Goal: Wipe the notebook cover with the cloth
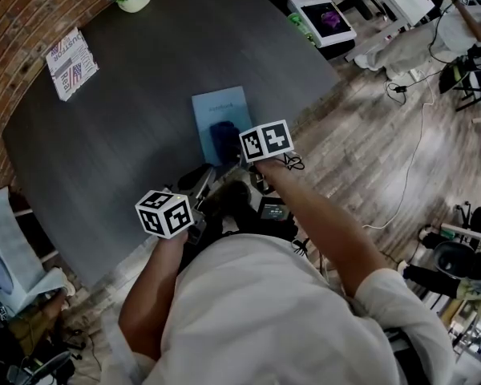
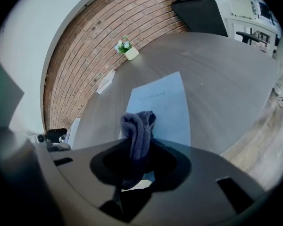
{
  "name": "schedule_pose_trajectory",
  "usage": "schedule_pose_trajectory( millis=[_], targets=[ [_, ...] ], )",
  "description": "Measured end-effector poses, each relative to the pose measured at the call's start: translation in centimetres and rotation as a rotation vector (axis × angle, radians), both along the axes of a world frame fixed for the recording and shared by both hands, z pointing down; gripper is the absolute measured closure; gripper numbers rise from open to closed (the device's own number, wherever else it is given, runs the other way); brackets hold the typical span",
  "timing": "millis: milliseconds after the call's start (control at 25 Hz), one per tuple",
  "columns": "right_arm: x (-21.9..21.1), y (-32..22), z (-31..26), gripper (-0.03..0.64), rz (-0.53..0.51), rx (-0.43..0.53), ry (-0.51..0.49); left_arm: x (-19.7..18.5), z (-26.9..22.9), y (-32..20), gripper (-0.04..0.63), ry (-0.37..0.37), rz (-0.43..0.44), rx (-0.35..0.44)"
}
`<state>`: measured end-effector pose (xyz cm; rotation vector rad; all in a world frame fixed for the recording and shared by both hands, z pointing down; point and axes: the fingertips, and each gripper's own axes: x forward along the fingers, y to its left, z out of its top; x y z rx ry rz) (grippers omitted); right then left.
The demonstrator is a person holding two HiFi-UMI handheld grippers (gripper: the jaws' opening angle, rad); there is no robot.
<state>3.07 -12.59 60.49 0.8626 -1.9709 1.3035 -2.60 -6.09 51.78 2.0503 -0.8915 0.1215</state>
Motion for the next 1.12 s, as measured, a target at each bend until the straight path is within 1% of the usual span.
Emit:
schedule_pose_trajectory(
  millis=[440, 920, 1120],
  targets=[
    [4.3, -0.8, -0.2, 0.499, 0.062, 0.006, 0.047, 1.7, 0.1, 0.3, 0.558, 0.006, 0.022, -0.002],
    [7.3, -0.9, -0.4, 0.499, 0.089, 0.021, 0.088, 2.4, 0.3, 1.2, 0.558, 0.008, 0.034, -0.008],
    [9.0, -1.4, -0.6, 0.5, 0.106, 0.032, 0.128, 2.5, 0.3, 1.1, 0.558, 0.013, 0.036, -0.006]
  ],
)
